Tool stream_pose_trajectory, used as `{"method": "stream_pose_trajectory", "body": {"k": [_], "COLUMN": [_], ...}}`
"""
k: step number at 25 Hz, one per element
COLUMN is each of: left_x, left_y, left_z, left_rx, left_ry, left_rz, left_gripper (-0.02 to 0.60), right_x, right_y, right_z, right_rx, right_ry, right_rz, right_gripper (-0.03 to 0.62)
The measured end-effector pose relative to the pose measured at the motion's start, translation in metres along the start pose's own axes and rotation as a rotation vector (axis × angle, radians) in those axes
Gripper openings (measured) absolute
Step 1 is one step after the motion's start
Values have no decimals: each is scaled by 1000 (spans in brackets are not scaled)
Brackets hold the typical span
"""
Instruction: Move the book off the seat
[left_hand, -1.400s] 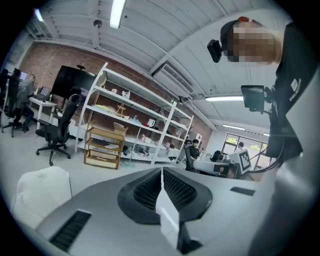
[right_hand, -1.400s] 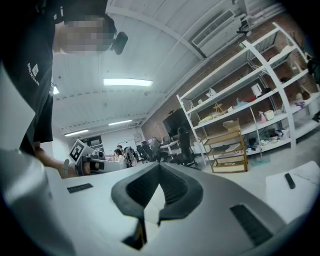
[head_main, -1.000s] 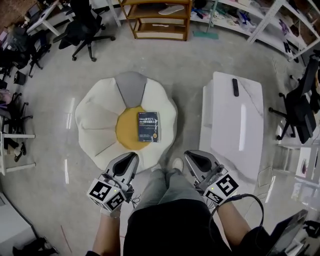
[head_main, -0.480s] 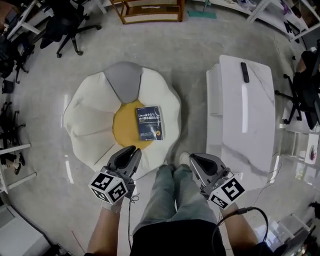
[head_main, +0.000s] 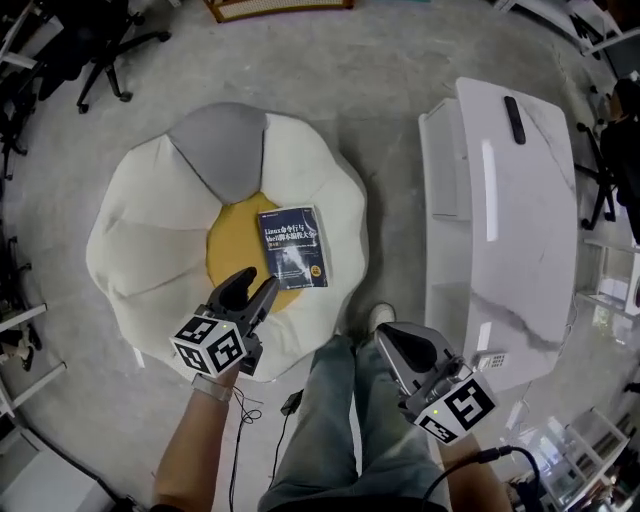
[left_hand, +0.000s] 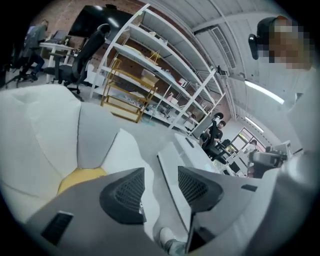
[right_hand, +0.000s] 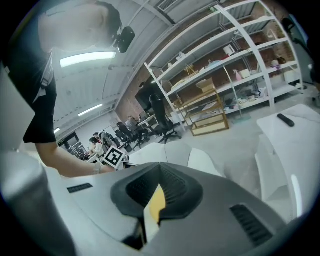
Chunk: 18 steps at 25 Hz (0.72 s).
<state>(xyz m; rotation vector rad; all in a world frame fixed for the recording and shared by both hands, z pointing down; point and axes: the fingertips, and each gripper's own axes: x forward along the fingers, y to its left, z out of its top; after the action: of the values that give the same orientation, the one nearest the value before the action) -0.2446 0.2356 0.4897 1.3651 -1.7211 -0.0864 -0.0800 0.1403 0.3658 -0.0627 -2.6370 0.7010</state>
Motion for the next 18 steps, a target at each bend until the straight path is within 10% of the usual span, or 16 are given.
{"method": "stream_pose_trajectory", "body": {"k": [18], "left_x": [161], "left_y": [208], "left_z": [-105], "left_rx": [-36], "left_ry": [149], "left_rz": [138], "left_gripper": [285], "right_x": [50], "right_y": [-45], "right_z": [-132], "right_rx": [96], "right_ry": [50], "right_rz": [-10], "right_gripper": [5]}}
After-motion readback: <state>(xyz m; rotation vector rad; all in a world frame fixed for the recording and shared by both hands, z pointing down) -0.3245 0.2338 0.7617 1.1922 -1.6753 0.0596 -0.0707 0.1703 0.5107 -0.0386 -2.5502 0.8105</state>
